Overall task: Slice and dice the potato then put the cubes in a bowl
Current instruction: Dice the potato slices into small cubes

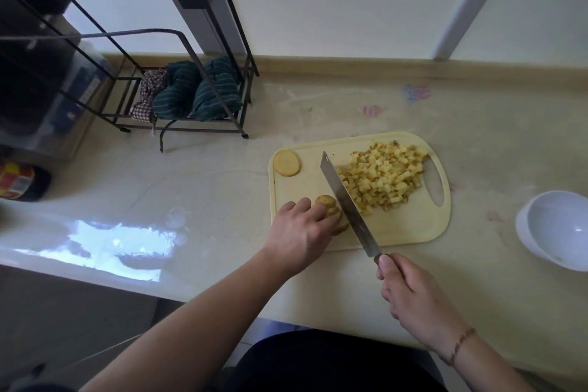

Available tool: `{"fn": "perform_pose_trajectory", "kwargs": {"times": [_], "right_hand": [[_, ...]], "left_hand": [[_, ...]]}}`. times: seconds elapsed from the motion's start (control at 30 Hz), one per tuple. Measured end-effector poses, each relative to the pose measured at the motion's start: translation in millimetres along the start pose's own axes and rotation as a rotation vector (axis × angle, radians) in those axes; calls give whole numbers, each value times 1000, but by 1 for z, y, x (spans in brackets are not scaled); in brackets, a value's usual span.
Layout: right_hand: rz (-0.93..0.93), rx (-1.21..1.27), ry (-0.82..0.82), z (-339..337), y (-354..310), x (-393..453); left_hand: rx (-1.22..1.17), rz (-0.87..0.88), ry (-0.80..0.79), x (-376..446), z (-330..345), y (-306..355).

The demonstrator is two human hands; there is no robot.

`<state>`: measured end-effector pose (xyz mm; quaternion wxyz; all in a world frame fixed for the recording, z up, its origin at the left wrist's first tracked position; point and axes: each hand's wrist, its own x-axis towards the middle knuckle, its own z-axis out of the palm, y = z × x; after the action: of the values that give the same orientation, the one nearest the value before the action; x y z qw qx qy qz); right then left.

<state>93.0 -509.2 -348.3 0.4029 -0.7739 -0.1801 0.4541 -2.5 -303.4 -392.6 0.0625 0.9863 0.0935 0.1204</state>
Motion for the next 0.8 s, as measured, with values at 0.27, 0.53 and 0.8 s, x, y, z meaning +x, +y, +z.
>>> {"fn": "perform_pose_trajectory", "kwargs": {"times": [0.27,0.53,0.8], "right_hand": [[0,-17,-1,-2,2,-1],[1,-39,6,-2,-2,0],[-3,-35,-8,-1,-1,0]], "left_hand": [[15,-60,-97,1,-8,1],[271,28,-492,30,-35,19],[347,90,-560,38,-36,21]]}}
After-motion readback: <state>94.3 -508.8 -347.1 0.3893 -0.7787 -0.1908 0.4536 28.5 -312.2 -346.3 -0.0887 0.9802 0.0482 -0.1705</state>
